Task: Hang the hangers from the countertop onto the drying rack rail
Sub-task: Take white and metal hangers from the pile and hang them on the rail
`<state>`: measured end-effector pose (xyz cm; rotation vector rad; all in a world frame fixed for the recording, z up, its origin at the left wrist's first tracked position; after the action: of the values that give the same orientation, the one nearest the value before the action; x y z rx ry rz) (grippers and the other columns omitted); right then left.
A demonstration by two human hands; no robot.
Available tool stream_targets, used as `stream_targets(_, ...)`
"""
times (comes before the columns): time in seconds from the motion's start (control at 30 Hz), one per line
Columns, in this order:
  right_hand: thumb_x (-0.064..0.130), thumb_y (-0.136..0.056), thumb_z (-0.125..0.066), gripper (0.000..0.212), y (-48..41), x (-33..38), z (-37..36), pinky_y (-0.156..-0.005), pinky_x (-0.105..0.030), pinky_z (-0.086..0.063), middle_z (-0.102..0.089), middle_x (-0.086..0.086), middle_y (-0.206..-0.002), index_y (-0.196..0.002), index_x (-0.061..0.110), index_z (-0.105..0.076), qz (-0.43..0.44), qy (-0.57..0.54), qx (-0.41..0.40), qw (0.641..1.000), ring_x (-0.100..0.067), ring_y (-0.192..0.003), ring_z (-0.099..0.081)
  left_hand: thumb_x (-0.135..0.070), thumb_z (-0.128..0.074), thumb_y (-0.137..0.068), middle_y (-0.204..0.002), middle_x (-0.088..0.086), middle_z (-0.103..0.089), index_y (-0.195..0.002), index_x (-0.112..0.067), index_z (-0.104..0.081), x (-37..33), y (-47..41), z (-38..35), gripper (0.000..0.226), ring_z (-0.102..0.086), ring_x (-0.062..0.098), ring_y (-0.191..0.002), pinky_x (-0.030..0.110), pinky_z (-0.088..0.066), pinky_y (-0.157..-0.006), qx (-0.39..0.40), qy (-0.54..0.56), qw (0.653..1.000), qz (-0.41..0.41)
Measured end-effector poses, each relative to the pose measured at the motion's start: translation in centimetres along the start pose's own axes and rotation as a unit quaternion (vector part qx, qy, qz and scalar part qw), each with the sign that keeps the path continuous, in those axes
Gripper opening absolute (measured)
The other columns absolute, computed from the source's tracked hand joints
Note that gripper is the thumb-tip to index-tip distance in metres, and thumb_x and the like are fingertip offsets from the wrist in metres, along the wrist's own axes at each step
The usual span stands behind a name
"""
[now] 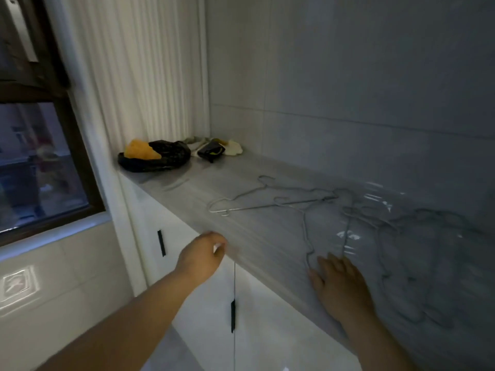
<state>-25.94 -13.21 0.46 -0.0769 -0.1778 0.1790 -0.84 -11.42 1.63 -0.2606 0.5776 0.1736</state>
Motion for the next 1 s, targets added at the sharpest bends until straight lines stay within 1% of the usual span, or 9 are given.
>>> stream_targets(0.13, 0.045, -0.099, -0.018, 0.052, -0.3, -0.2, -0.2, -0.118, -0.031, -0.005, -0.007, 0.003, -0.158, -0.147, 0.025, -0.017, -0.001, -0.001, -0.012, 1.0, -0.021, -0.145, -0.007, -0.02, -0.045, -0.089, -0.133, 0.013, -0.051, -0.121, -0.005, -0.055, -0.1, -6.1, -2.0, 0.037, -0.048, 0.029, -0.122, 0.033, -0.039, -0.101, 0.01, -0.029, 0.999, 0.035)
stream_targets(0.2, 0.053, -0.091, -0.002, 0.065, -0.5, -0.2, -0.5, -0.117, -0.031, -0.006, -0.009, 0.003, -0.158, -0.147, 0.026, -0.019, -0.001, 0.023, -0.027, 0.999, -0.02, -0.144, -0.008, -0.02, -0.044, -0.093, -0.147, 0.011, -0.034, -0.135, -0.01, -0.042, -0.2, -8.5, -2.5, 0.043, -0.035, 0.027, -0.133, 0.033, -0.03, -0.108, 0.01, -0.077, 0.996, 0.051)
stream_targets(0.23, 0.055, -0.081, 0.006, 0.077, -0.5, -0.2, -0.7, -0.117, -0.032, -0.007, -0.014, 0.002, -0.157, -0.146, 0.025, -0.024, -0.01, 0.025, -0.039, 0.999, -0.02, -0.144, -0.013, -0.023, -0.042, -0.094, -0.151, 0.009, -0.025, -0.139, -0.013, -0.035, -0.2, -9.6, -2.6, 0.047, -0.028, 0.026, -0.138, 0.032, -0.025, -0.111, 0.017, -0.095, 0.994, 0.059)
stream_targets(0.3, 0.052, -0.073, -0.004, 0.082, -0.7, 0.0, -0.8, -0.109, -0.033, -0.02, -0.046, -0.006, -0.143, -0.129, 0.02, -0.053, -0.031, 0.043, -0.055, 0.997, -0.027, -0.131, -0.043, -0.031, -0.039, -0.095, -0.154, 0.008, -0.018, -0.143, -0.014, -0.025, -0.4, -11.5, -2.9, 0.053, -0.018, 0.023, -0.142, 0.032, -0.017, -0.114, 0.042, -0.123, 0.989, 0.069)
stream_targets(0.33, 0.049, -0.073, -0.017, 0.071, -0.8, -0.1, -1.2, -0.098, -0.032, -0.028, -0.064, -0.008, -0.122, -0.109, 0.018, -0.069, -0.032, 0.037, -0.075, 0.996, -0.03, -0.111, -0.062, -0.034, -0.037, -0.095, -0.153, 0.009, -0.02, -0.143, -0.013, -0.025, -0.4, -12.2, -3.0, 0.054, -0.017, 0.023, -0.142, 0.032, -0.016, -0.115, 0.057, -0.133, 0.987, 0.072)
stream_targets(0.4, 0.043, -0.071, -0.033, 0.052, -0.9, 0.0, -1.4, -0.081, -0.032, -0.031, -0.075, -0.006, -0.093, -0.082, 0.017, -0.076, -0.037, 0.028, -0.076, 0.996, -0.029, -0.082, -0.072, -0.037, -0.033, -0.096, -0.149, 0.011, -0.029, -0.138, -0.011, -0.036, -0.4, -13.2, -3.2, 0.05, -0.025, 0.024, -0.139, 0.033, -0.022, -0.112, 0.079, -0.153, 0.982, 0.082)
stream_targets(0.5, 0.042, -0.07, -0.036, 0.049, -1.0, -0.4, -2.5, -0.079, -0.033, -0.031, -0.075, -0.006, -0.089, -0.08, 0.017, -0.076, -0.053, 0.031, -0.075, 0.995, -0.029, -0.079, -0.072, -0.031, -0.034, -0.096, -0.136, 0.014, -0.047, -0.126, -0.007, -0.049, -0.6, -13.8, -2.9, 0.04, -0.042, 0.029, -0.126, 0.035, -0.033, -0.103, 0.049, -0.2, 0.974, 0.09)
stream_targets(0.73, 0.042, -0.069, -0.036, 0.047, -1.2, -0.5, -2.8, -0.079, -0.033, -0.03, -0.075, -0.003, -0.089, -0.08, 0.019, -0.076, -0.052, 0.03, -0.111, 0.992, -0.027, -0.078, -0.072, -0.035, -0.039, -0.095, -0.128, 0.011, -0.053, -0.12, -0.009, -0.052, -0.4, -12.8, -1.8, 0.039, -0.047, 0.027, -0.121, 0.031, -0.038, -0.096, 0.011, -0.292, 0.953, 0.079)
stream_targets(1.0, 0.04, -0.069, -0.036, 0.048, -1.3, -0.5, -2.8, -0.079, -0.035, -0.035, -0.075, -0.006, -0.087, -0.078, 0.017, -0.077, -0.036, 0.041, -0.144, 0.988, -0.026, -0.074, -0.072, -0.038, -0.052, -0.088, -0.11, 0.012, -0.063, -0.101, -0.006, -0.059, 1.2, -11.2, -0.1, 0.035, -0.059, 0.027, -0.102, 0.028, -0.045, -0.076, 0.058, -0.262, 0.958, 0.102)
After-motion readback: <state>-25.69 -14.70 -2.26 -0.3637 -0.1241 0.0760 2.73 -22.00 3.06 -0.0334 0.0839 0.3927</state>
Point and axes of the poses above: each hand's wrist, its own y-axis away from the middle knuckle, its own z-axis out of the back of the hand, x = y × z, the point moved 1 cm from there along -y, towards the middle knuckle
